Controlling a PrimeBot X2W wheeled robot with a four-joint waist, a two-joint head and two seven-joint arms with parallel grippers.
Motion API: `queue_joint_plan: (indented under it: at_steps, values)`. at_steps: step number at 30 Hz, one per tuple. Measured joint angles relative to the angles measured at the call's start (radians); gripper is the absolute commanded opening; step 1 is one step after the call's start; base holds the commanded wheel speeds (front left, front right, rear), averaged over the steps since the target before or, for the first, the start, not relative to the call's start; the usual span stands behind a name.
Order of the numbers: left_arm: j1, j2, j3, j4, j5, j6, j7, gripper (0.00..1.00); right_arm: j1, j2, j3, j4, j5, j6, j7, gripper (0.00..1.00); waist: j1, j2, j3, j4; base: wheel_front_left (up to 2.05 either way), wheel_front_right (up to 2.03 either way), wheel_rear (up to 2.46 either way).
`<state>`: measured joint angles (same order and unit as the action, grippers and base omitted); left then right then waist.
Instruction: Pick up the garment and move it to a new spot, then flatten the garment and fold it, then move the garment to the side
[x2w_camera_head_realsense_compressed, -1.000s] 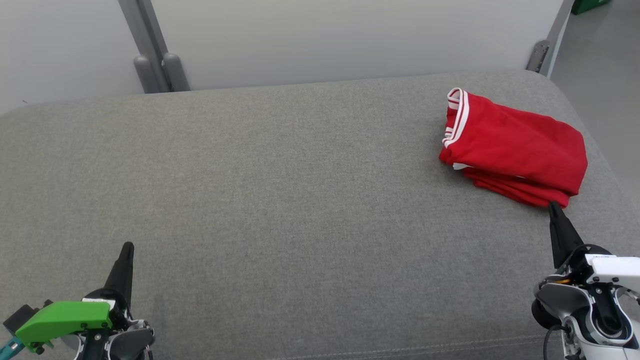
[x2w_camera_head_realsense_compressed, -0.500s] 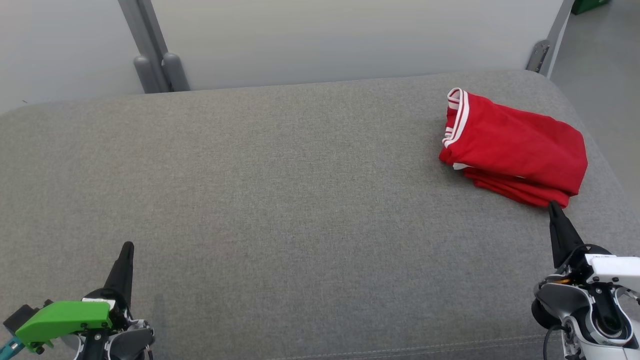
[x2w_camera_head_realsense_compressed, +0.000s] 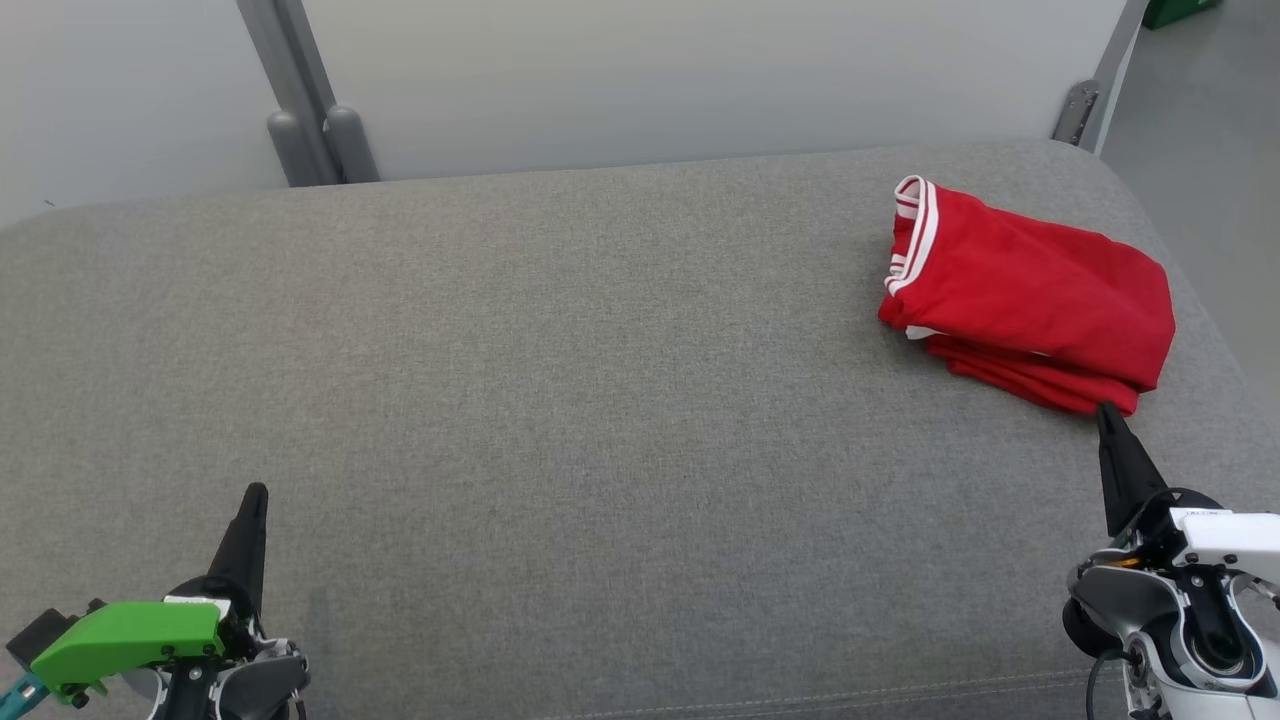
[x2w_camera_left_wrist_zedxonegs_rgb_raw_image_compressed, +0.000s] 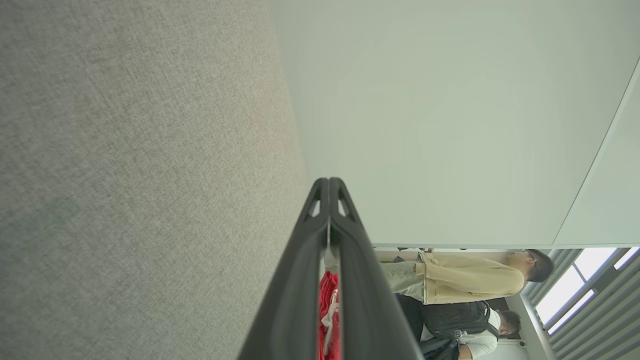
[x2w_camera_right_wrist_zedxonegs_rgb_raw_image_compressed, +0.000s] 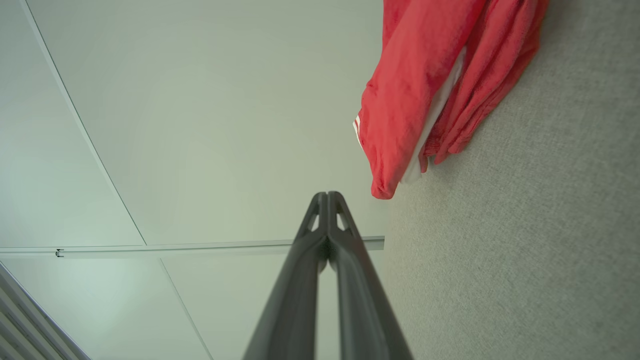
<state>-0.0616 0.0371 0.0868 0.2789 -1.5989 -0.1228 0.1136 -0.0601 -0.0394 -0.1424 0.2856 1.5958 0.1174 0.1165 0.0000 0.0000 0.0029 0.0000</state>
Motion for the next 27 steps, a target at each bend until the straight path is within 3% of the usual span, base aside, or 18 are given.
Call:
queue_joint_plan:
  at_steps: [27]
  values:
    - [0.0,0.0,0.0,-0.001,0.0,0.0,0.0,0.0,0.0,0.0,0.001,-0.002,0.003,0.0,0.0,0.0,0.0,0.0,0.0,0.0,0.0,0.0,0.0]
